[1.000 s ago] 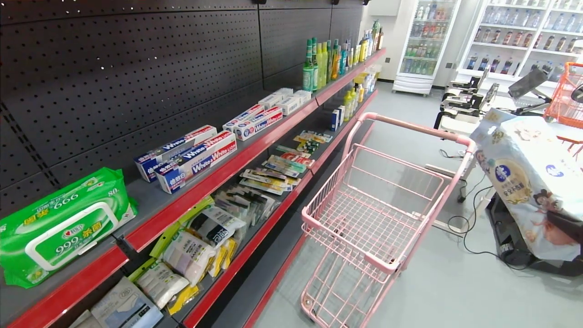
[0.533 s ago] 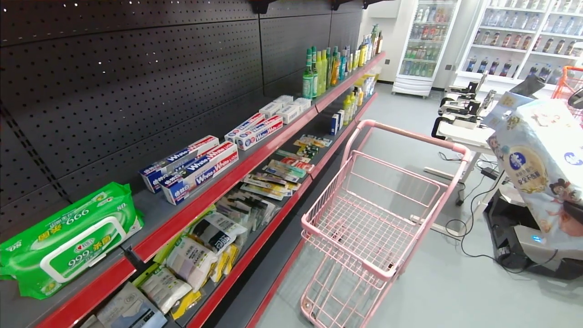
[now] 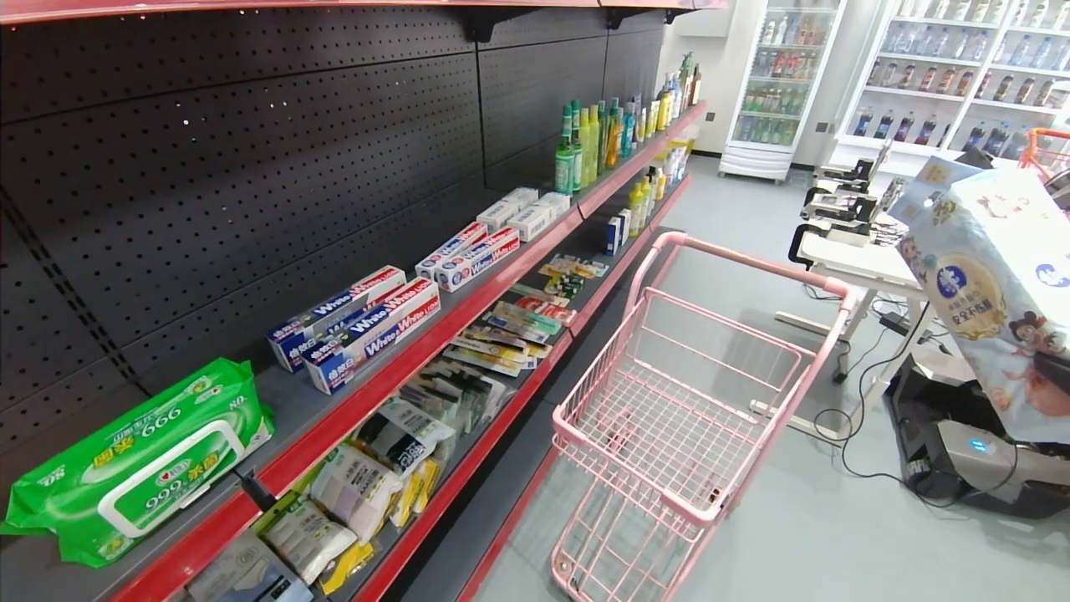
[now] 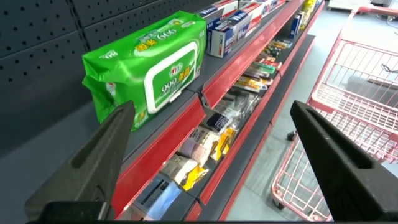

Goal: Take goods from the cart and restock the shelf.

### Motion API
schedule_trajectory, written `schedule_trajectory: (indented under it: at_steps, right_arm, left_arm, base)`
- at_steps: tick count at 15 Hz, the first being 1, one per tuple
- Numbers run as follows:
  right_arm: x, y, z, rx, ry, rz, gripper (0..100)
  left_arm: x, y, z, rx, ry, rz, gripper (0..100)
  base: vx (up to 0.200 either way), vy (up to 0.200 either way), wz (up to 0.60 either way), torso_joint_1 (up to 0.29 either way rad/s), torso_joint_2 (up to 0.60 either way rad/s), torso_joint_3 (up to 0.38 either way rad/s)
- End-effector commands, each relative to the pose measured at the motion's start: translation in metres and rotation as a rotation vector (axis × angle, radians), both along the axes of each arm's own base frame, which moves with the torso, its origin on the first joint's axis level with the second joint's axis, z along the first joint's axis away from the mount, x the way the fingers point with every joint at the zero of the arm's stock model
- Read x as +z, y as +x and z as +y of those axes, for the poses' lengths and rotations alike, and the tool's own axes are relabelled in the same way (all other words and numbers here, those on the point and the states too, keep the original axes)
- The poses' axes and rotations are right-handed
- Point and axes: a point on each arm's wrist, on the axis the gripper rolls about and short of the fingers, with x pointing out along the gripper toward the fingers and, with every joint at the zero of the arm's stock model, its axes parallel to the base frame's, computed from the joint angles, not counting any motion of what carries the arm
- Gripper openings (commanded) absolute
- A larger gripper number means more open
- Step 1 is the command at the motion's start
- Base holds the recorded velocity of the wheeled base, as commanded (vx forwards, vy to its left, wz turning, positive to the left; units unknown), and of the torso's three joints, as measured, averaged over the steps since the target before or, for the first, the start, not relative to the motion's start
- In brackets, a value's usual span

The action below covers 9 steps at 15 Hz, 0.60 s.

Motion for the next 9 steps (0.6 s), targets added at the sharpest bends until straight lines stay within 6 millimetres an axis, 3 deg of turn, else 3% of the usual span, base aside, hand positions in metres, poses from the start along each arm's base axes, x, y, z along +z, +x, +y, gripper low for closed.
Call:
schedule_trajectory:
  at_steps: [1,9]
  right_arm:
    - [-0.0018,0.0026,-0.0005,0.001,0.003,0.013,0]
    - [-0.0047,0.0087,-0.0008,0.012,-0.004,0.038,0]
  left_arm:
    - [0.0000,0.0001,0.0000,0.001,0.001,0.001,100]
    - [0.0000,0.0001,0.0000,-0.001,0.001,0.001,100]
  base:
    - [0.000,0.000,0.00,0.159,-0.32,-0.159]
    - [0.000,0.000,0.00,0.109,-0.21,-0.111]
